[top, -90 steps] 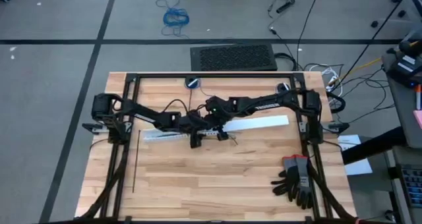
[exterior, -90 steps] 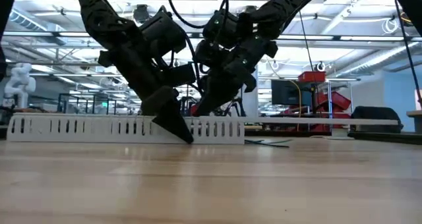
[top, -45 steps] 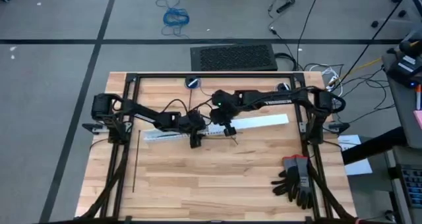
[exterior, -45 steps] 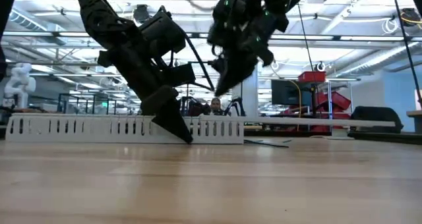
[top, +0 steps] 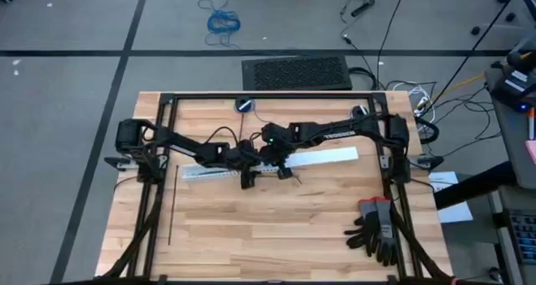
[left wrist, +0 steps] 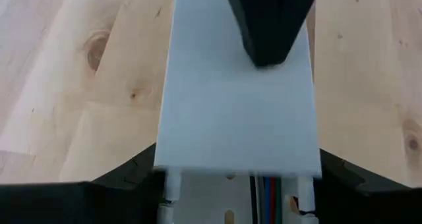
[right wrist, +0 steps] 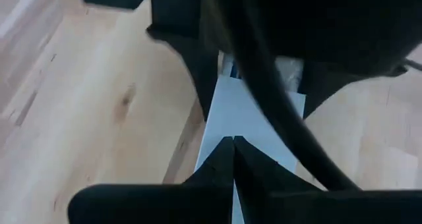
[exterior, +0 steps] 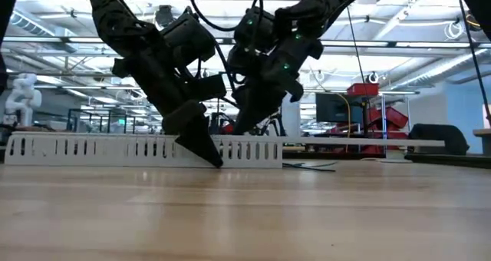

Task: Ziptie cables
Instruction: Close the cable duct

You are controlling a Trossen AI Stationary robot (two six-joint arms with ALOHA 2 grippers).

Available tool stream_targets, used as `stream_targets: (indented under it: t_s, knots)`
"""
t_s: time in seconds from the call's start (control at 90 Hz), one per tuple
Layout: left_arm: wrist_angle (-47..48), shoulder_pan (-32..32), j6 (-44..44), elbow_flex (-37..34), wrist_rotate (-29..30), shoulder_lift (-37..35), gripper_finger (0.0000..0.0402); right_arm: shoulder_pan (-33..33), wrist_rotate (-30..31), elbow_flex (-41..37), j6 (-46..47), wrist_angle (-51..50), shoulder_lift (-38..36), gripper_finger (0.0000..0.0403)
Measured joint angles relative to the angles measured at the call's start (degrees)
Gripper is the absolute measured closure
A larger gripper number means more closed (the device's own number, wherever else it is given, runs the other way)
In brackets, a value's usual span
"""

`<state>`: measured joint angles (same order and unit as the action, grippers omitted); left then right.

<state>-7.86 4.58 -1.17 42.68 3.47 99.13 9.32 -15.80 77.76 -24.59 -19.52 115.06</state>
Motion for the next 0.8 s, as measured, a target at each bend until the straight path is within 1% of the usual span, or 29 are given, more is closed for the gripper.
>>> stream_targets:
  t_s: [0.2, 0.333, 0.444, 0.544, 0.7, 0.8]
  knots:
    - [-0.6, -0.1, 0.1, 0.0, -0.1, 0.0, 0.0153, 0.0, -0.8, 0.1, 0.0, 0.8, 0.3, 0.0403]
    - [-2.9, 0.0, -0.1, -0.1, -2.5, 0.1, 0.0132, 0.0, -1.6, 0.0, -0.1, 1.9, 1.0, 0.0403]
    - [-3.1, -0.1, -0.4, -0.2, -2.7, 0.1, 0.0115, 0.0, -2.4, 0.0, -0.4, 3.9, 2.2, 0.0403]
    - [-3.2, -0.1, -0.3, -0.2, -2.5, 0.1, 0.0110, -0.2, -2.3, -0.1, -0.5, 5.5, 2.3, 0.0403]
    - [-3.8, -0.1, -0.3, -0.2, -2.3, 0.0, 0.0109, -0.5, -0.2, -0.1, -0.5, 4.5, -0.7, 0.0403]
    - [-3.0, -0.1, -0.3, 0.1, -2.2, -2.5, 0.0109, -0.5, 0.9, 0.0, -0.5, 3.7, -3.1, 0.0403]
